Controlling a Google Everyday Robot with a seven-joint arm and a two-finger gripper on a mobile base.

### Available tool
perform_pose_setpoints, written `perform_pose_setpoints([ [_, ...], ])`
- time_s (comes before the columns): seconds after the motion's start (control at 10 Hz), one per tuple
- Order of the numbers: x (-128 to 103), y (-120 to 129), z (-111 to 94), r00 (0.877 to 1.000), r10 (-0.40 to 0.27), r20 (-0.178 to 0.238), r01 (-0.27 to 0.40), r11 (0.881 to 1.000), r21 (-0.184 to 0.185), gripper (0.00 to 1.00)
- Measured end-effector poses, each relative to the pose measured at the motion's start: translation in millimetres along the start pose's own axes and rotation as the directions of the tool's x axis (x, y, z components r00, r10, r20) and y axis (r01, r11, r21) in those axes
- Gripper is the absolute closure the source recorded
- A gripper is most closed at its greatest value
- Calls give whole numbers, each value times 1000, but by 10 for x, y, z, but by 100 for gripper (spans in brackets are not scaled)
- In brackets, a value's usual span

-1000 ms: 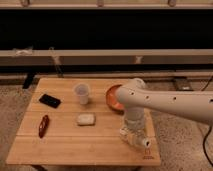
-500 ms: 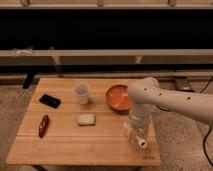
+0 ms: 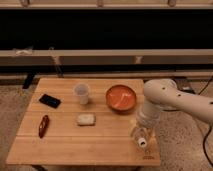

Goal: Stand the bottle upright

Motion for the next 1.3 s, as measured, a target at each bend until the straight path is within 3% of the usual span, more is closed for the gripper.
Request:
perform_pose_setpoints([
  [0.3,31,-3,-88,999,52,16,-51,996,-67,100],
  [1.1,24,35,-87,999,44,12,-43,997,-67,100],
  [1.3,1,45,-127,998,50,-26,-52,994,-91,100],
])
